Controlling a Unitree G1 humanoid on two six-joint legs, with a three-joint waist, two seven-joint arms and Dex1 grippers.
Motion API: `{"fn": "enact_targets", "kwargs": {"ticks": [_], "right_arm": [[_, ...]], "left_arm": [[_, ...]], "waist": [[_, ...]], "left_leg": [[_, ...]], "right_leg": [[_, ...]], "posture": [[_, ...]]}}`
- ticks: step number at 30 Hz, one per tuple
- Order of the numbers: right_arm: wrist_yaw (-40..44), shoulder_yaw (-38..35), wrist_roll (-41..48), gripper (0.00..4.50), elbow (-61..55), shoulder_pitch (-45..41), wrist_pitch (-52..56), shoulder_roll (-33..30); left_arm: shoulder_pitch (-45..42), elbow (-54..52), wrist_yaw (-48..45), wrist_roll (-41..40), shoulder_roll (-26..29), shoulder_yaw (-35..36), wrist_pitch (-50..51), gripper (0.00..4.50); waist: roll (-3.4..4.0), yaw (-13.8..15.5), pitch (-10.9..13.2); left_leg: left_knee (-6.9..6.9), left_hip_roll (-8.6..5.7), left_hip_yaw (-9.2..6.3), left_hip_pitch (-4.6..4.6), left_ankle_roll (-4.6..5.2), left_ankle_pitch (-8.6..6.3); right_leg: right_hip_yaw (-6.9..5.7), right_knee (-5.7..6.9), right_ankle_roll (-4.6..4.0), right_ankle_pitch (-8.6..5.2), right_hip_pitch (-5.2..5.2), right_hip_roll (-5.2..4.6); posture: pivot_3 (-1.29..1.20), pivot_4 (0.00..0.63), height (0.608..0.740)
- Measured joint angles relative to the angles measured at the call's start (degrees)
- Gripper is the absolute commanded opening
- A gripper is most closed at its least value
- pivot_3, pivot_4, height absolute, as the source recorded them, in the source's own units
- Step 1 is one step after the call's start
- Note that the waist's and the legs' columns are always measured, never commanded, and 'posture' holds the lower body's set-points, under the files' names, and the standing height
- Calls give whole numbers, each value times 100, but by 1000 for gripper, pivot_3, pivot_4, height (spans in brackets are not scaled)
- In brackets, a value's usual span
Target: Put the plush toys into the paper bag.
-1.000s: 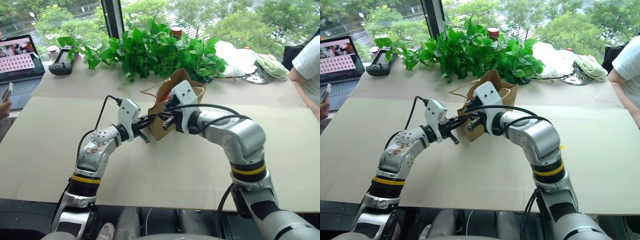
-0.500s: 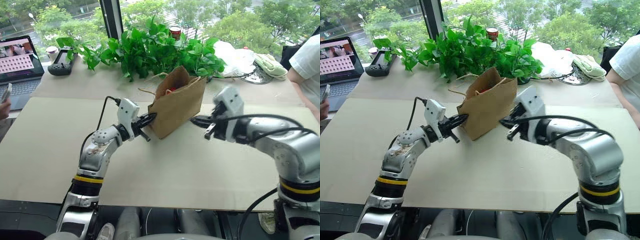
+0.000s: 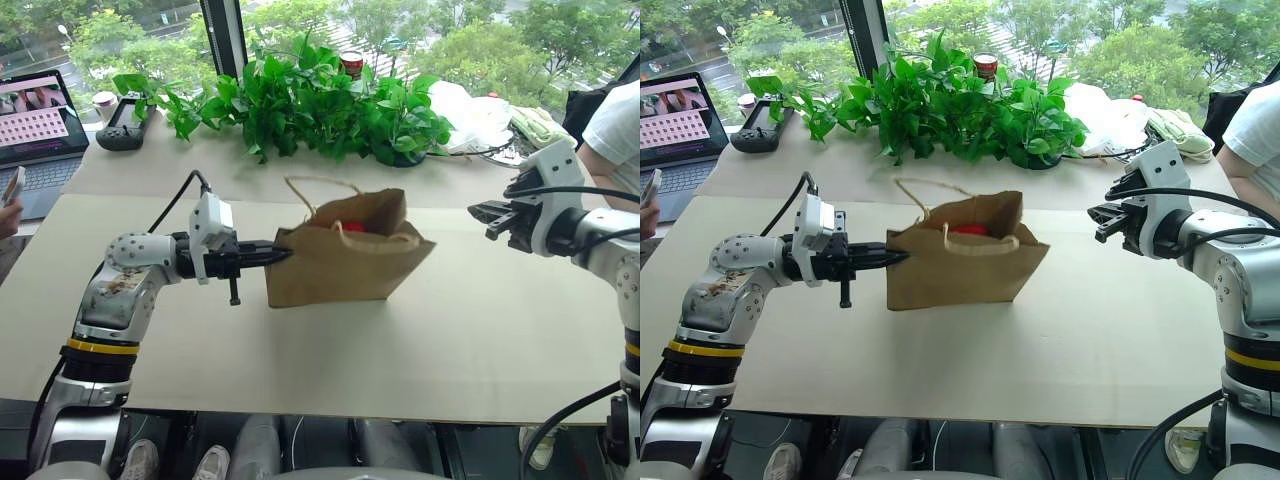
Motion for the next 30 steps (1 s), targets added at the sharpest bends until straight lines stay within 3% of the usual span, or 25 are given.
{"fn": "enact_targets", "kwargs": {"ticks": [7,15,27,30], "right_arm": [[268,4,72,0,-168,279,-72,-148],[444,19,138,0,-453,448,-50,-318],[688,90,144,0,-569,556,-50,-356],[699,99,143,0,-568,556,-50,-356]], "left_arm": [[-4,543,-773,141,54,-254,-550,67],[-206,1289,-652,504,-336,-390,-1018,67],[-257,1380,-642,671,-358,-390,-1187,67],[-263,1395,-618,679,-358,-390,-1175,826]], "waist": [[0,16,0],[0,21,0],[0,16,0],[0,17,0]], "left_leg": [[4,-1,-1,0,0,0],[8,-1,-4,-1,0,0],[9,-1,-4,0,1,0],[9,-1,-4,0,1,0]], "right_leg": [[0,1,1,-1,4,-1],[0,3,1,0,4,-1],[0,6,1,0,4,-1],[0,6,1,0,4,-1]], "posture": [[0,150,740],[0,150,740],[0,150,740],[0,150,740]]}}
